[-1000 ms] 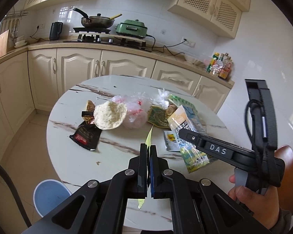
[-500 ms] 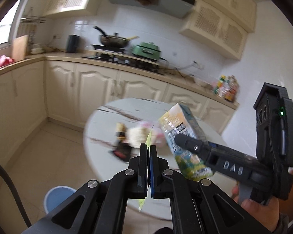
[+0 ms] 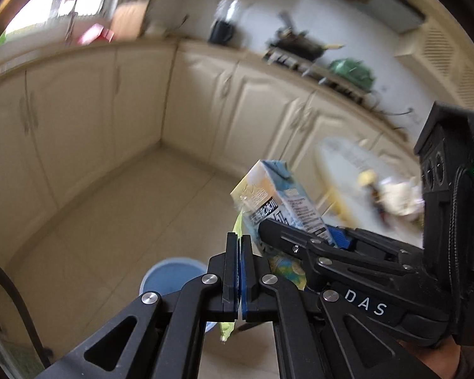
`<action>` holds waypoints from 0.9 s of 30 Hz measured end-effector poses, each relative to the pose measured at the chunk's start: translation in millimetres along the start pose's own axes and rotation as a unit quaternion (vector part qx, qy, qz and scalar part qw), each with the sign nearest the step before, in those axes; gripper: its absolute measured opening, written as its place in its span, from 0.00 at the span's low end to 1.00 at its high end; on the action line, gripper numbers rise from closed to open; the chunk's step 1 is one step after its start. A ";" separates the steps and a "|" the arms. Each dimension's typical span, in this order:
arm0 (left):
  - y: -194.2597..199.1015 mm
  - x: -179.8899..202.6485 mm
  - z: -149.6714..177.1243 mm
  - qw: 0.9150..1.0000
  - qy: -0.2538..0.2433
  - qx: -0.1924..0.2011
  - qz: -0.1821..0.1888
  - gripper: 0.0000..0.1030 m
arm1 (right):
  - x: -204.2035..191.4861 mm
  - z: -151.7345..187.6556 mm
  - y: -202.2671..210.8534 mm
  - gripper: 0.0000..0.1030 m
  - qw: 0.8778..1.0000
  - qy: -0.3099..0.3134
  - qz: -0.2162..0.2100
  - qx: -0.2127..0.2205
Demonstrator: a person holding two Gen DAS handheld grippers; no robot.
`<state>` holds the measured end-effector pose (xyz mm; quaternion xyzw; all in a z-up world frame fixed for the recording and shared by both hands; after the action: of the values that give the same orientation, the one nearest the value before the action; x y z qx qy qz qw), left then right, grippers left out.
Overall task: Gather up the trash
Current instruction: 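Carry both items to the blue bin and open both grippers over it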
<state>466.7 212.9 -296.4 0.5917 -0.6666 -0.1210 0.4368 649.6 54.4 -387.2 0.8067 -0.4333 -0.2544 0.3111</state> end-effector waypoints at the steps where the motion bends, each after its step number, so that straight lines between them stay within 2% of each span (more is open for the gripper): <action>1: -11.3 -7.9 -1.4 1.000 0.010 -0.011 -0.003 0.00 | 1.7 4.7 -23.0 0.37 1.000 -0.001 0.001 -0.016; 7: -113.0 -72.0 20.9 0.992 0.073 -0.093 -0.037 0.00 | 17.1 51.4 -140.2 0.37 0.994 -0.003 0.008 -0.111; 10: -152.1 -91.2 25.8 0.989 0.082 -0.111 -0.050 0.00 | 32.2 81.4 -197.2 0.37 0.987 -0.028 -0.006 -0.156; 14: -191.2 -116.7 25.8 0.985 0.115 -0.122 -0.050 0.03 | 49.6 103.2 -238.4 0.37 0.982 -0.054 -0.023 -0.178; 18: -223.8 -138.1 22.8 0.979 0.124 -0.139 -0.082 0.16 | 60.0 112.3 -260.2 0.38 0.980 -0.074 -0.043 -0.179; 20: -226.9 -146.2 20.6 0.977 0.129 -0.137 -0.097 0.37 | 63.5 114.5 -262.0 0.39 0.980 -0.075 -0.047 -0.178; 22: -224.1 -145.0 17.4 0.978 0.138 -0.125 -0.099 0.46 | 61.6 114.3 -261.0 0.48 0.981 -0.076 -0.049 -0.172; 24: -221.0 -140.9 12.8 0.977 0.143 -0.112 -0.108 0.48 | 60.6 107.3 -258.6 0.67 0.983 -0.071 -0.054 -0.162; 25: -216.1 -140.8 10.6 0.977 0.145 -0.107 -0.112 0.48 | 59.6 104.3 -255.6 0.70 0.984 -0.065 -0.054 -0.155; 27: -202.6 -136.8 6.9 0.976 0.145 -0.096 -0.130 0.48 | 50.8 96.8 -247.4 0.70 0.986 -0.055 -0.052 -0.146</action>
<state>588.9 278.0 -498.0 0.6394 -0.4993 -0.1533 0.5643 742.7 90.1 -638.7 0.7588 -0.3657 -0.3742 0.3879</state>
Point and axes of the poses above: each gripper's, at about its wrist camera, not at the fingertips, and y roughly against the way its jaws point, x to its right, z to its underside, the point moved 4 cm from there along -y, roughly the way its jaws point, and after that the axes turned 12 degrees about y, right-handed, at the moved point
